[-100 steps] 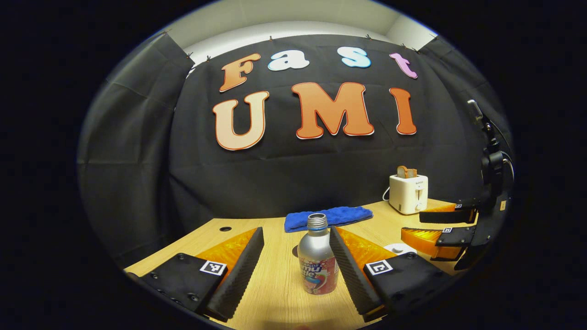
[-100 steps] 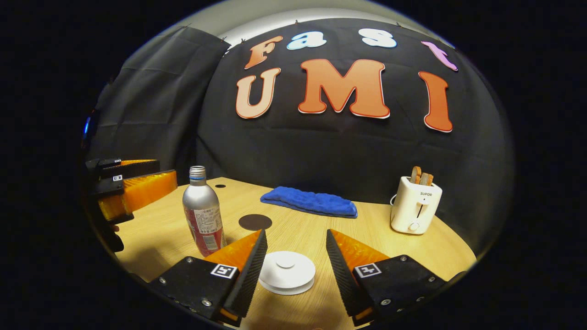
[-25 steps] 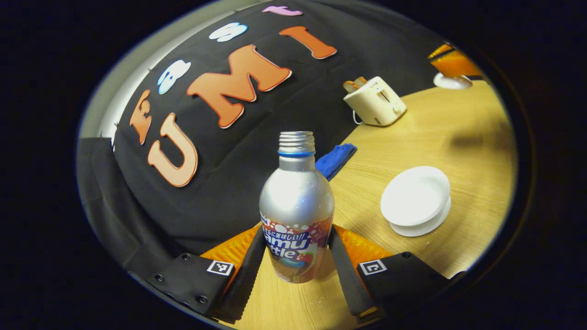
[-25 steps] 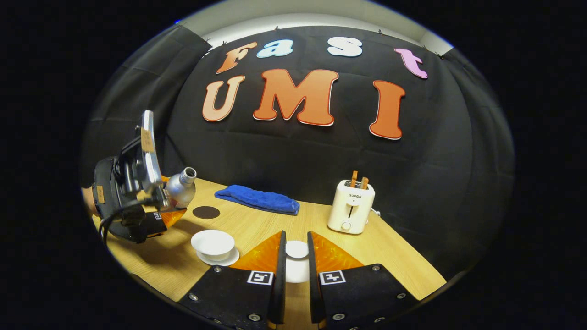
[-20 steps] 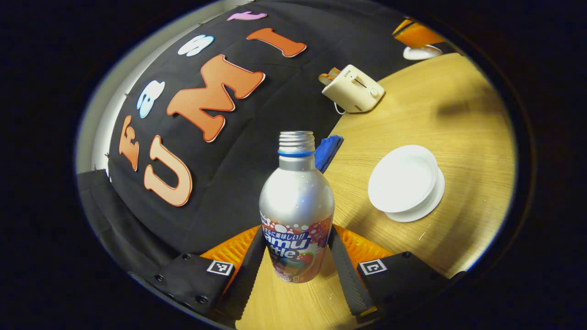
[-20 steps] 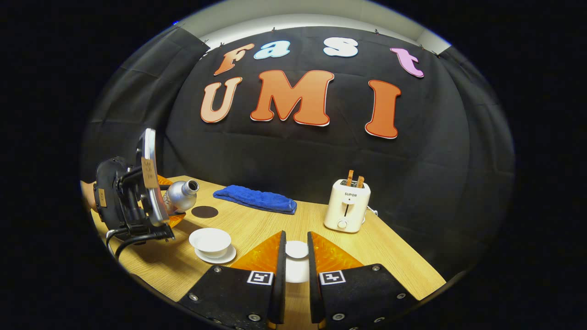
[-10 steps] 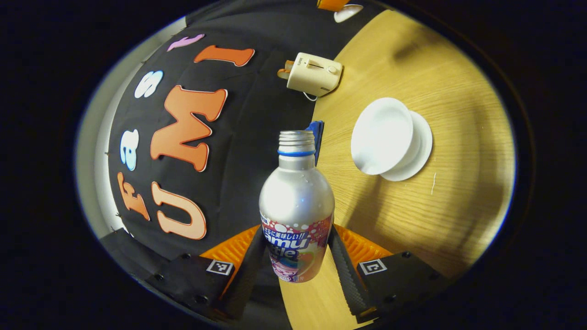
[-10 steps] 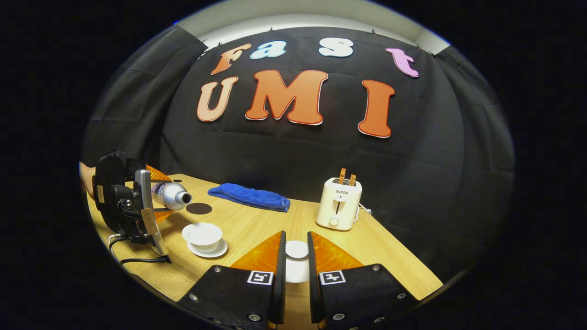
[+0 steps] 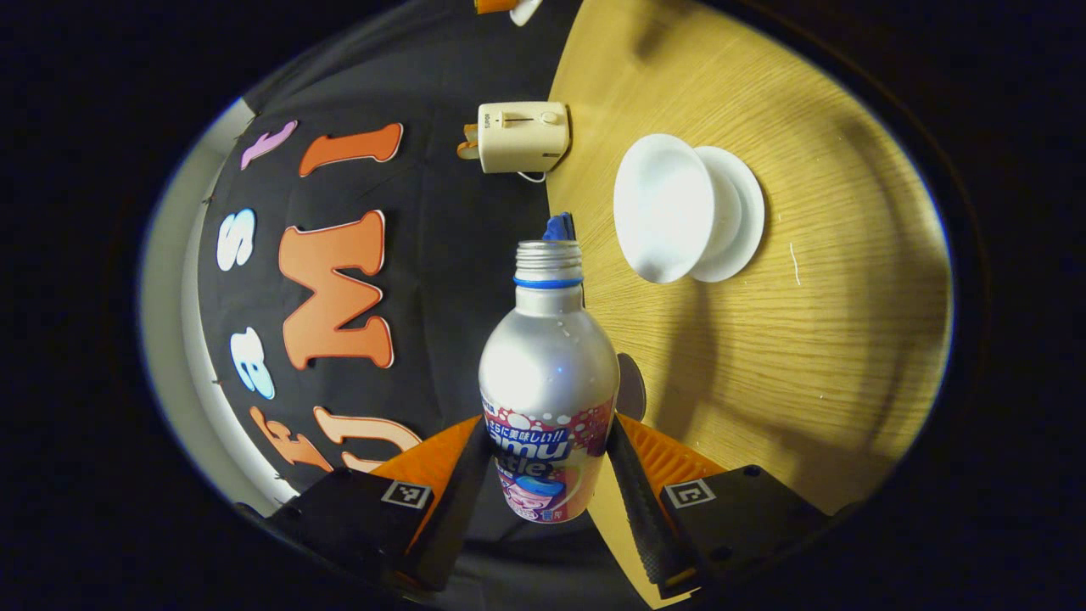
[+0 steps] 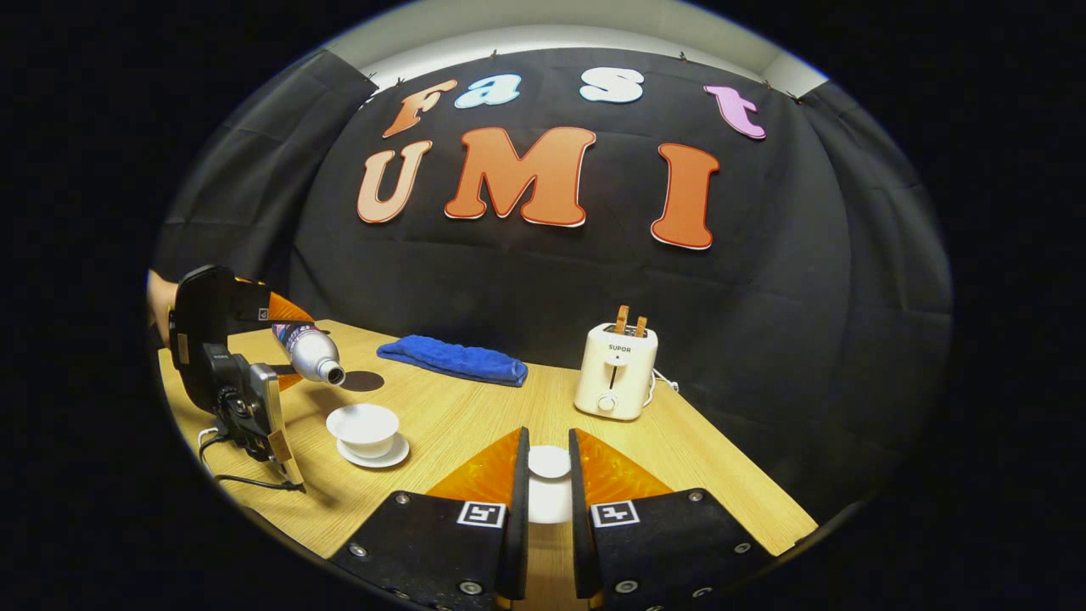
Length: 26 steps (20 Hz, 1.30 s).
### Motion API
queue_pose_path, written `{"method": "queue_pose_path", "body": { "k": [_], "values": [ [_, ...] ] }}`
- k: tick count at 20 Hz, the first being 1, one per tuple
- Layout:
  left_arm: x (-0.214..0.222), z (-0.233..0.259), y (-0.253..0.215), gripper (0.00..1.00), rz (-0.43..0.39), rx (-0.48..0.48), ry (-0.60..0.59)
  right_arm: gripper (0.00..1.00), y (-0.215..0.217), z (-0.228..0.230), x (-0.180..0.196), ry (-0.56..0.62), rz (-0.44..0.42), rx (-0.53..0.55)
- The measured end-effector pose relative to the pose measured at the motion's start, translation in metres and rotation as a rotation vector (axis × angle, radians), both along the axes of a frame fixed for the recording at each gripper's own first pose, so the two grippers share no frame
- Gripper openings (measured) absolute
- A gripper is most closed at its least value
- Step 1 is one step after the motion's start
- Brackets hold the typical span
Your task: Open the teacup lid with one hand, grasp the water bottle and pour water into the teacup with the other hand; after pouring, place the water bottle on the coaster and then close the teacup lid.
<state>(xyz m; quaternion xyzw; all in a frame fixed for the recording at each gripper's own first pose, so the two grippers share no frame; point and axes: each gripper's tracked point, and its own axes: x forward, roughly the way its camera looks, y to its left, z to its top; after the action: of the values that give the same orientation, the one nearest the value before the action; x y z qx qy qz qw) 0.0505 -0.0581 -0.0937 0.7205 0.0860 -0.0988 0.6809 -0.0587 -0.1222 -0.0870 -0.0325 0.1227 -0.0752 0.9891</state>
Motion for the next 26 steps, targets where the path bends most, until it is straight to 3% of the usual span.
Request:
{"method": "queue_pose_path", "body": {
  "k": [2,3,4,5,7,11,13,14,17,21,23,26],
  "values": [
    [0.005,0.008,-0.005,0.88,-0.032,0.079,-0.037,0.22,0.000,0.001,-0.001,-0.006,0.004,0.006],
    [0.001,0.009,-0.003,0.81,-0.041,0.105,-0.049,0.22,0.000,0.000,-0.001,-0.008,0.007,0.007],
    [0.002,0.011,-0.002,0.88,-0.045,0.120,-0.050,0.23,0.000,-0.001,-0.001,-0.005,0.010,0.006],
    [0.003,0.011,-0.002,0.84,-0.046,0.130,-0.049,0.22,0.000,-0.003,-0.001,-0.002,0.012,0.003],
    [0.003,0.013,-0.002,0.88,-0.053,0.160,-0.056,0.22,-0.001,-0.003,-0.002,0.001,0.014,0.000],
    [0.005,0.016,-0.003,0.85,-0.066,0.214,-0.055,0.23,0.000,-0.002,-0.003,-0.003,0.024,0.001],
    [0.006,0.016,-0.003,0.82,-0.069,0.228,-0.057,0.22,0.001,-0.002,-0.004,-0.003,0.025,-0.009],
    [0.006,0.017,-0.003,0.88,-0.070,0.234,-0.062,0.23,0.002,-0.003,-0.004,-0.003,0.030,-0.010],
    [0.005,0.021,-0.005,0.82,-0.079,0.262,-0.082,0.22,0.005,0.000,-0.006,-0.008,0.038,-0.011],
    [0.007,0.037,-0.002,0.85,-0.084,0.298,-0.118,0.23,0.009,0.000,-0.004,-0.009,0.052,-0.006],
    [0.008,0.039,-0.001,0.82,-0.085,0.314,-0.131,0.23,0.010,0.002,-0.004,-0.011,0.058,-0.011],
    [0.011,0.052,0.000,0.85,-0.095,0.328,-0.157,0.22,0.014,0.003,-0.004,-0.015,0.070,-0.011]
  ]
}}
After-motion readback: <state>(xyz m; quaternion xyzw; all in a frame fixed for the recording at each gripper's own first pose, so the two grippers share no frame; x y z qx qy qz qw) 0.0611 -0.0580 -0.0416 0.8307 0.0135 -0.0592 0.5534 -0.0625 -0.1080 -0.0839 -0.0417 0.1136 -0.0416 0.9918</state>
